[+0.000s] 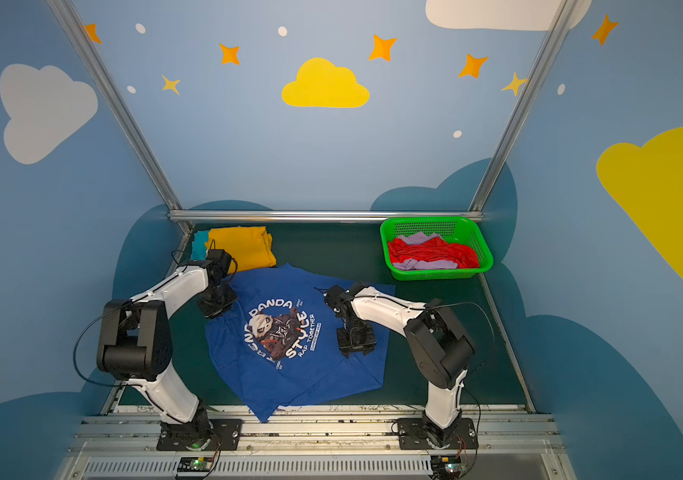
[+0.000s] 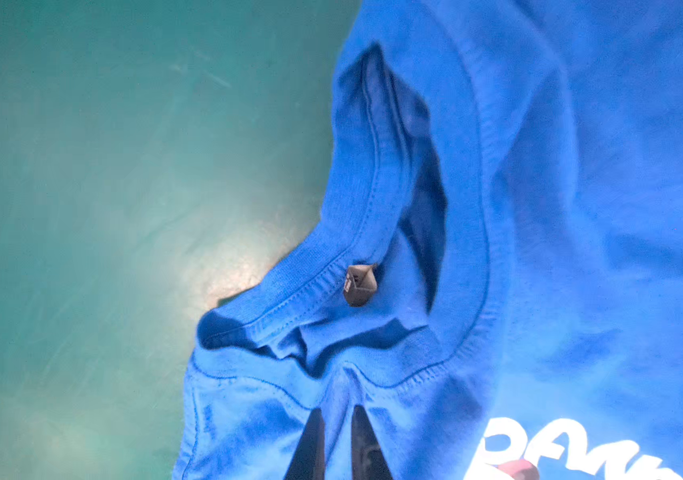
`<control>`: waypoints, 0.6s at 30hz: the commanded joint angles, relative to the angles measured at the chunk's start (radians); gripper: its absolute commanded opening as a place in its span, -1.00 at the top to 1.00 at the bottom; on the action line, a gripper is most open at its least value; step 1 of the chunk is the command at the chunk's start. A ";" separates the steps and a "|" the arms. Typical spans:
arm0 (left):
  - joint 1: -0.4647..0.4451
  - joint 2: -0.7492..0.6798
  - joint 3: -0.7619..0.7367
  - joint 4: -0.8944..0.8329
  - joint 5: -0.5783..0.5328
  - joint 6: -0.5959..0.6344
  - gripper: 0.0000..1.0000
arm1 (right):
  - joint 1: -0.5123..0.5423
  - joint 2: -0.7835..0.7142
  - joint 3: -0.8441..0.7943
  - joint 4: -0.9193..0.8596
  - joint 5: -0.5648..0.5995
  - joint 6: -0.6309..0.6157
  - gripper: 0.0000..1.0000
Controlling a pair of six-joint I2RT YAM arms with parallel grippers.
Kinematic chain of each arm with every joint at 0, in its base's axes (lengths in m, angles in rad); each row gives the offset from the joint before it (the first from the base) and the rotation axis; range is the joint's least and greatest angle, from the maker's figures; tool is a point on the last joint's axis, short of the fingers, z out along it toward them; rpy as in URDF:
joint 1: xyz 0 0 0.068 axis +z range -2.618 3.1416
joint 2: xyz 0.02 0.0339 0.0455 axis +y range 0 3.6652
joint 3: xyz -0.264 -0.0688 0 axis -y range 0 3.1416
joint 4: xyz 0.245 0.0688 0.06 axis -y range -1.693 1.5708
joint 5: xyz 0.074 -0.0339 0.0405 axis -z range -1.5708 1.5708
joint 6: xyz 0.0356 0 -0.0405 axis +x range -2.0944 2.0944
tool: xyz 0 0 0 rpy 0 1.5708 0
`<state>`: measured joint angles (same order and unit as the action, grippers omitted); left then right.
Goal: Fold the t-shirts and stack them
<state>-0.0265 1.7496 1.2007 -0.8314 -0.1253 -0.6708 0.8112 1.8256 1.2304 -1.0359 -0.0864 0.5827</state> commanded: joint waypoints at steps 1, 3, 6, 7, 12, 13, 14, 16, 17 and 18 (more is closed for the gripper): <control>0.000 -0.008 -0.014 -0.023 -0.020 -0.014 0.69 | -0.001 0.031 0.008 0.005 -0.027 -0.012 -0.04; 0.000 -0.001 -0.016 -0.025 -0.019 -0.013 0.69 | -0.003 0.052 0.003 0.021 -0.034 -0.014 -0.02; 0.000 0.007 -0.016 -0.027 -0.023 -0.011 0.69 | -0.006 0.075 -0.004 0.042 -0.052 -0.016 0.19; -0.001 0.009 -0.016 -0.028 -0.025 -0.010 0.69 | -0.008 0.078 -0.006 0.048 -0.059 -0.017 0.26; -0.001 0.024 -0.012 -0.029 -0.025 -0.005 0.69 | -0.036 0.094 -0.002 0.074 -0.080 -0.027 0.76; 0.000 0.025 -0.012 -0.029 -0.026 -0.006 0.69 | -0.043 0.098 0.001 0.078 -0.087 -0.031 0.83; 0.000 0.027 -0.012 -0.029 -0.027 -0.005 0.69 | -0.053 0.101 0.005 0.080 -0.094 -0.037 0.95; 0.001 0.031 -0.012 -0.028 -0.025 -0.006 0.69 | -0.072 0.106 0.013 0.084 -0.091 -0.047 1.00; 0.002 0.031 -0.011 -0.025 -0.022 -0.005 0.69 | -0.088 0.113 0.023 0.083 -0.080 -0.055 1.00; 0.002 0.034 -0.010 -0.025 -0.021 -0.006 0.69 | -0.107 0.120 0.034 0.080 -0.069 -0.061 1.00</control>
<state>-0.0265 1.7679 1.1923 -0.8356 -0.1295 -0.6731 0.7437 1.9114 1.2331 -0.9829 -0.1822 0.5438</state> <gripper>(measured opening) 0.154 0.051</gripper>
